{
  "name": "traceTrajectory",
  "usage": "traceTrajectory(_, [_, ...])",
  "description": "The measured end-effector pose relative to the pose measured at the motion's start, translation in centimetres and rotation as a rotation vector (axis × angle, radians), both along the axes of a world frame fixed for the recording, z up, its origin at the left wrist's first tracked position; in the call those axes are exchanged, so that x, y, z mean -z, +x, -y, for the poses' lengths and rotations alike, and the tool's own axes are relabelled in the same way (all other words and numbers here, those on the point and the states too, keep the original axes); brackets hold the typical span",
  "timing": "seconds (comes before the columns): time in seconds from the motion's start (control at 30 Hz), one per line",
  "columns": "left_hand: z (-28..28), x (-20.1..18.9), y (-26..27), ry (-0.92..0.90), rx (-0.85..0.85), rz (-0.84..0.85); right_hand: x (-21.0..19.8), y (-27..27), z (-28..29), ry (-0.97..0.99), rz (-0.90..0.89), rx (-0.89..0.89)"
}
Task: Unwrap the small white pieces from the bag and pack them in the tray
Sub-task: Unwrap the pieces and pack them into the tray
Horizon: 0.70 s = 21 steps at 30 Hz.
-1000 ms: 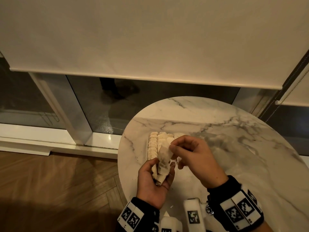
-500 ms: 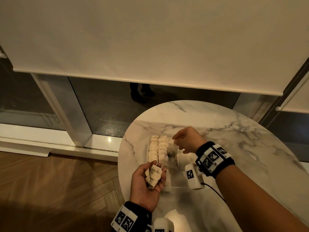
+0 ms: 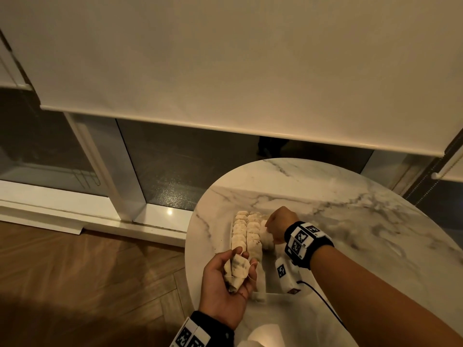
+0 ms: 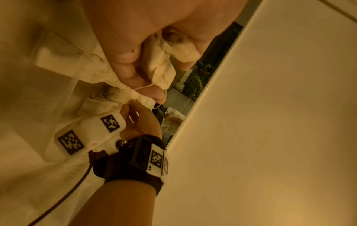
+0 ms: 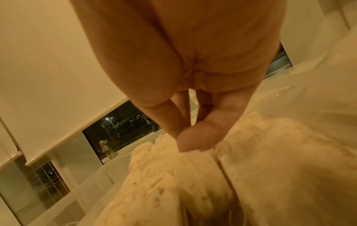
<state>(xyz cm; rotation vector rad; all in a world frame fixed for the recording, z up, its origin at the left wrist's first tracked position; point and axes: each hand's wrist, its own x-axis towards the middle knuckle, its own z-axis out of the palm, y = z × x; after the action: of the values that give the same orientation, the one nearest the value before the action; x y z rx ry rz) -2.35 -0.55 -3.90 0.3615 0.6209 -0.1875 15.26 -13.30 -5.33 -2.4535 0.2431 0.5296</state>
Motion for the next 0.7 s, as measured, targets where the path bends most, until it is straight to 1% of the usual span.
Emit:
traceTrajectory(0.13, [-0.2, 0.2, -0.2, 0.016, 0.012, -0.004, 0.2, 0.2, 0.4, -0.098, 0.026, -0.022])
traceTrajectory(0.27, [-0.3, 0.3, -0.3, 0.037, 0.016, -0.02, 0.5, 0.5, 1.1, -0.077, 0.032, -0.072])
traceTrajectory(0.33, [-0.3, 0.3, -0.2, 0.036, 0.015, -0.021, 0.3, 0.1, 1.4, -0.096, 0.041, -0.068])
traceTrajectory(0.4, [-0.2, 0.4, -0.2, 0.04, 0.013, -0.028, 0.2, -0.4, 1.3, -0.048, 0.02, -0.107])
traceTrajectory(0.47, [-0.2, 0.5, -0.2, 0.043, 0.012, -0.037, 0.2, -1.1, 1.1, 0.036, -0.052, -0.178])
traceTrajectory(0.57, [0.0, 0.5, -0.3, 0.045, 0.012, -0.033, -0.1, -1.9, 0.5, 0.077, -0.141, -0.272])
traceTrajectory(0.63, [0.0, 0.4, -0.4, 0.05, 0.011, -0.027, -0.2, -2.0, 0.2, 0.074, -0.138, -0.295])
traceTrajectory(0.7, [0.0, 0.2, -0.5, 0.05, 0.011, -0.02, -0.1, -1.8, 0.3, 0.074, -0.11, -0.281])
